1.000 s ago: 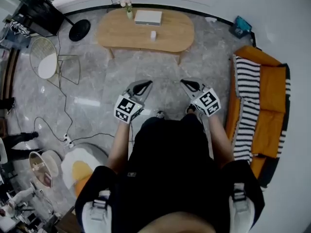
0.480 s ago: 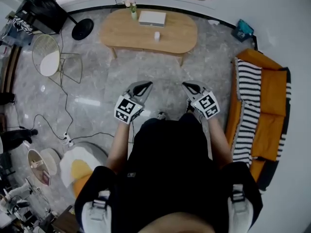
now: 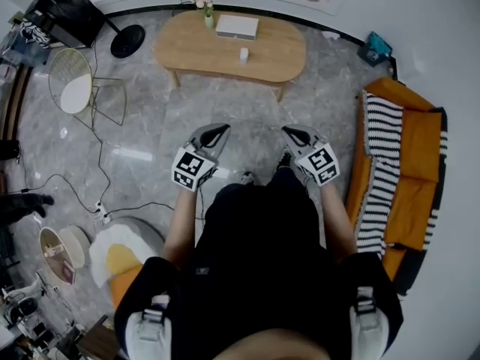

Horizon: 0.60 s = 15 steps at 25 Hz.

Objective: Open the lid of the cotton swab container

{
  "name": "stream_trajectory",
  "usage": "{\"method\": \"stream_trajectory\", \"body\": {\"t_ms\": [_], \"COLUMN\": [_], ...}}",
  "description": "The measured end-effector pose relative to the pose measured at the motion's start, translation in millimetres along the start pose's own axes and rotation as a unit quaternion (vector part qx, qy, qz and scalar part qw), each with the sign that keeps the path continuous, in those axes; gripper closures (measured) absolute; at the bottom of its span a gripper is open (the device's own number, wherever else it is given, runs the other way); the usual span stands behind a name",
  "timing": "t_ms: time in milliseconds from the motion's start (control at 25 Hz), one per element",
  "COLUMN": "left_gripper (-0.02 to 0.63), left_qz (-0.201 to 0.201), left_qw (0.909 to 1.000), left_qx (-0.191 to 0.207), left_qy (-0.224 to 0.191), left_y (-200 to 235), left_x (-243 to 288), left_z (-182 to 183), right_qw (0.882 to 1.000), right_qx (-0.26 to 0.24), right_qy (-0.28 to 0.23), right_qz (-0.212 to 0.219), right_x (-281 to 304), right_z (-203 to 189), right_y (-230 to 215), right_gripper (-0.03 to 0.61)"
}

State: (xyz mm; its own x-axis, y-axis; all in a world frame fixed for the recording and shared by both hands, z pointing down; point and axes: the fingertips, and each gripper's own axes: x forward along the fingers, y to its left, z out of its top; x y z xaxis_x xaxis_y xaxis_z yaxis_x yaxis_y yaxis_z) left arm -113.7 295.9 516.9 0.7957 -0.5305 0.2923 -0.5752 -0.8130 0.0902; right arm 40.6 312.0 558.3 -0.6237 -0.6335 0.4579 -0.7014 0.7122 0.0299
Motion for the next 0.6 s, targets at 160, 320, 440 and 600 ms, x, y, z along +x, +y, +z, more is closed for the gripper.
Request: {"method": "stream_trajectory", "body": {"t_ms": [160, 320, 440, 600], "left_gripper": [0.614, 0.614, 0.614, 0.614], "left_qz": [0.001, 0.01, 0.021, 0.033], "left_qw": [1.0, 0.9999, 0.9996, 0.9989], "left_qx": [-0.004, -0.013, -0.017, -0.031], "left_qy": [0.003, 0.003, 0.007, 0.01], "left_y": [-0.3, 3.9, 14.3, 32.2], "left_x": [-0.6, -5.4, -11.8, -13.0], "left_z": [-2.9, -7.0, -11.5, -12.9], "right_qw": [1.0, 1.0, 0.999, 0.999], "right_qx": [0.006, 0.004, -0.009, -0.001], "right_qy": [0.009, 0.018, 0.028, 0.007], "right_qz": [0.0, 0.007, 0.025, 0.041], "right_x": [2.0, 10.4, 25.1, 40.1], "right_z": [-4.8, -5.7, -2.3, 9.1], "right_y": [-0.5, 1.0, 8.0, 6.2], "right_gripper": [0.581, 0.581, 0.581, 0.581]}}
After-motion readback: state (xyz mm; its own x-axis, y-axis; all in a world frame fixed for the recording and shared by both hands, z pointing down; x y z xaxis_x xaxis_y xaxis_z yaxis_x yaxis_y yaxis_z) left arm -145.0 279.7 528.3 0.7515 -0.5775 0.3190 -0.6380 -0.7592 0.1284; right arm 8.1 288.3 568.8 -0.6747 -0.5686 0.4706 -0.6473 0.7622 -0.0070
